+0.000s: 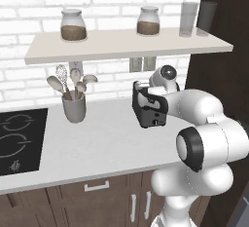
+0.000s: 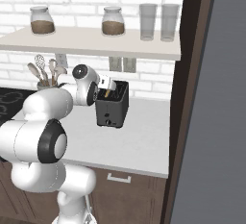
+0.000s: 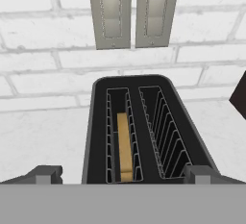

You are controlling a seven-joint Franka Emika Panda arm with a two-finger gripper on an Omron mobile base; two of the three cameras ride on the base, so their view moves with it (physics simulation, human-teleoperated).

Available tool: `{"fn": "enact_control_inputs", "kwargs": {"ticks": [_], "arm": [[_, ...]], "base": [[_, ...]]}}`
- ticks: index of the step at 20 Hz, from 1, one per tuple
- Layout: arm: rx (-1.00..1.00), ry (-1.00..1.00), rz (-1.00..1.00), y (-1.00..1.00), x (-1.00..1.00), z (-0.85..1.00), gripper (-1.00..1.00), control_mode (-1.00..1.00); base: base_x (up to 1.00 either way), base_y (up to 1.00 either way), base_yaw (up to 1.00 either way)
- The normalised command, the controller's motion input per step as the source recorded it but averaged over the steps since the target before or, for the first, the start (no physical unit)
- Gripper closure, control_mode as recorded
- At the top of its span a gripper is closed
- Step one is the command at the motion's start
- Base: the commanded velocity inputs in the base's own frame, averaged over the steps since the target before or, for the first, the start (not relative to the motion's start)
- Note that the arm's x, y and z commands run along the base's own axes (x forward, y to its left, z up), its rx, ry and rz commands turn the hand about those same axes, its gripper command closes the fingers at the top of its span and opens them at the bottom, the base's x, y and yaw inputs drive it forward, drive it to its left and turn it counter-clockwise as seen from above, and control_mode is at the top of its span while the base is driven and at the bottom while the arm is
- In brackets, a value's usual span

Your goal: Start the toaster. Once the lever pops up, take the bread to the plate on the dining counter.

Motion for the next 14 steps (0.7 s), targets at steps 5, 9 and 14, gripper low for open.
{"fn": "enact_control_inputs", "kwargs": {"ticks": [5, 9, 14], "arm": [[0.00, 0.00, 0.00, 0.00, 0.00, 0.00, -1.00, -1.00], [0.00, 0.00, 0.00, 0.00, 0.00, 0.00, -1.00, -1.00], [0.00, 0.00, 0.00, 0.00, 0.00, 0.00, -1.00, -1.00]], "base": [[0.00, 0.00, 0.00], [0.00, 0.00, 0.00], [0.00, 0.00, 0.00]]}}
